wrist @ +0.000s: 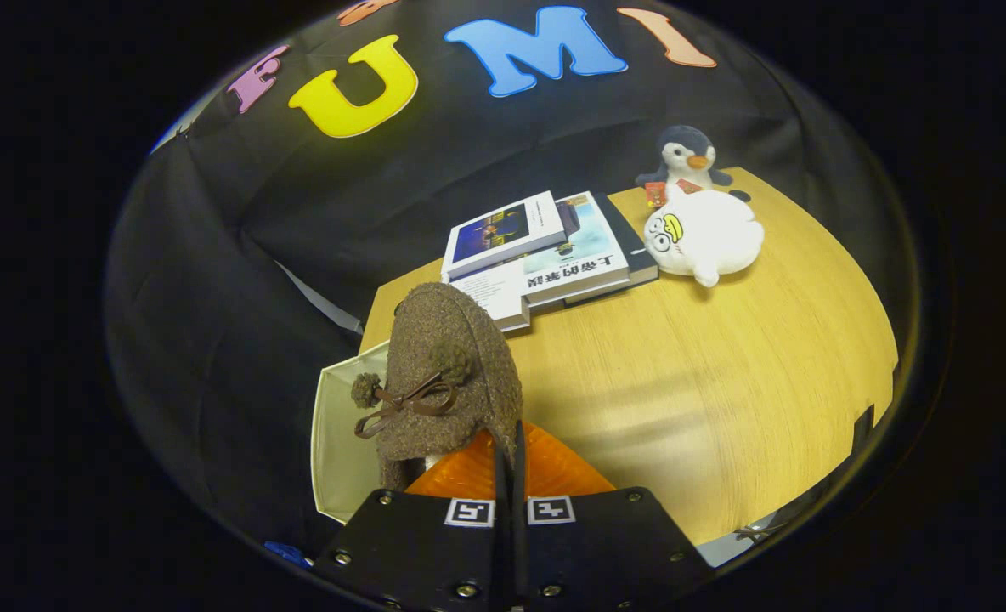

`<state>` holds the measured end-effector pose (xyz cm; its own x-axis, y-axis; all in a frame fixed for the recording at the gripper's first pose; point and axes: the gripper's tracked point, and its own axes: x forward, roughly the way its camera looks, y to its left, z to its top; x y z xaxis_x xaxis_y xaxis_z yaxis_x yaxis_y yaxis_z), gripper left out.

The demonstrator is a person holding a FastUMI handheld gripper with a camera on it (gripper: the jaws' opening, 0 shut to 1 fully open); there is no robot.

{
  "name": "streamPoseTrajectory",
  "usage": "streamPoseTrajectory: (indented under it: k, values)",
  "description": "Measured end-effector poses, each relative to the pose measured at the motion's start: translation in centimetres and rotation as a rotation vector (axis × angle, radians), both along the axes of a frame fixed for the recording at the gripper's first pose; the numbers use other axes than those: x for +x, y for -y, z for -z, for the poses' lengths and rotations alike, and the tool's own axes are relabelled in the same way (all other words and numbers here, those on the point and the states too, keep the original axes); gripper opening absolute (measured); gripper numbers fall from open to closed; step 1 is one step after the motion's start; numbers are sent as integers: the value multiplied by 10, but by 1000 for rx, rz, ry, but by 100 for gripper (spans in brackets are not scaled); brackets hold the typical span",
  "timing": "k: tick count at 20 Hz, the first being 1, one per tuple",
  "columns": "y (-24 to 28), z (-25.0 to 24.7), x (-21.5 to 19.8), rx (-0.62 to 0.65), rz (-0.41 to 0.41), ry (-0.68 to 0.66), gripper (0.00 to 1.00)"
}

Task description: Open the storage box then place both shoes into the box .Put the left shoe in first, then the right shoe, with the right side of both shoes facing outward in a uniform manner.

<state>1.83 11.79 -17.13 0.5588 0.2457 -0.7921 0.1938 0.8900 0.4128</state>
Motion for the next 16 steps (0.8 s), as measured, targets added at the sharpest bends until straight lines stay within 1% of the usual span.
streamPoseTrajectory:
  k: [7,12,16]
  values:
    - [-71,-7,21,30,-42,28,0]
    - [-112,8,25,15,-82,13,0]
    - [-134,23,26,2,-91,-5,0]
